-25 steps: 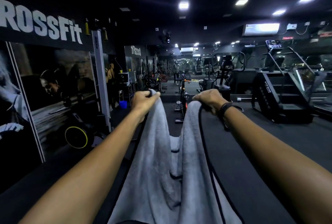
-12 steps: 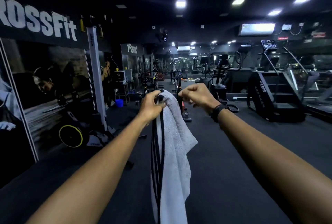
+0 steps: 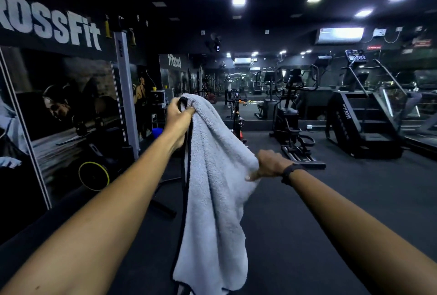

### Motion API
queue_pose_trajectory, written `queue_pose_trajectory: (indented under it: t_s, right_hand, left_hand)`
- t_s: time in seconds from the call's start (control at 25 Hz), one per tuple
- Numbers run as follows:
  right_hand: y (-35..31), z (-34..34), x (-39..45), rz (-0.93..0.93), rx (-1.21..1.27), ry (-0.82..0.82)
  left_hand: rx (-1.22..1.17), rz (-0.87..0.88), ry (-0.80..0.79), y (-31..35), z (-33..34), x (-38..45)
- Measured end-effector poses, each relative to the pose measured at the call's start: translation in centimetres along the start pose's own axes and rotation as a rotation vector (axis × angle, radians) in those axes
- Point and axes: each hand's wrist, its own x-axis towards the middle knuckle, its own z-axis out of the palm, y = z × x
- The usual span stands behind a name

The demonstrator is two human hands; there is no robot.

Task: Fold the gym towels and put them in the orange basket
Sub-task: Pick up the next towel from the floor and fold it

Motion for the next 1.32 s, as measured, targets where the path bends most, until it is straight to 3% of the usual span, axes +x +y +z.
queue_pose_trajectory:
  t_s: [0.08, 0.24, 0.4, 0.48, 0.64, 0.76, 0.88, 1.04, 1.12, 1.2, 1.28, 1.32]
  right_hand:
    - [2.1, -1.2, 0.5, 0.082, 0.119, 0.141]
    - [4.2, -3.7, 0.5, 0.007, 0.887, 0.296]
    - [2.8, -4.4, 0.7, -0.067, 1.17, 0.552]
    - [2.8, -4.8, 0.4, -0.062, 1.315, 0.57]
    - [3.5, -5.6, -0.2, -0.137, 1.334, 0.445]
    - [2.7, -6.4, -0.3, -0.204, 1.487, 0.45]
    - [0.8, -7.7, -0.1, -0.252, 1.654, 0.441]
    - [-0.1, -8.6, 0.3, -0.243, 1.72, 0.437]
    - [0.6, -8.4, 0.4, -0.192, 1.689, 0.432]
    - [2.0, -7.8, 0.6, -0.124, 1.667, 0.445]
    - [3.4, -7.7, 0.6, -0.069, 1.675, 0.482]
    - [3.8, -7.7, 0.5, -0.063, 1.675, 0.494]
  left_hand:
    - [0.098, -0.003, 0.063, -0.8, -1.9, 0.7]
    - [0.19, -0.054, 0.151, -3.0, -4.4, 1.3]
    - [0.092, -0.172, 0.214, -3.4, -5.3, 2.0]
    - [-0.007, -0.276, 0.19, -2.8, -5.3, 1.6]
    - [-0.184, -0.41, 0.146, -3.4, -5.8, 2.0]
    - [-0.312, -0.384, 0.132, -3.6, -5.4, 1.2]
    - [-0.12, -0.371, -0.188, -4.7, -4.5, -2.0]
    - [-0.012, -0.539, -0.574, -9.1, -3.7, -6.2]
    - [-0.099, -0.493, -0.545, -9.1, -2.9, -6.7]
    - [-0.395, -0.481, -0.347, -8.7, -3.3, -5.0]
    - [-0.507, -0.436, -0.389, -8.4, -3.7, -4.3]
    - [-0.412, -0.444, -0.463, -8.2, -3.5, -5.0]
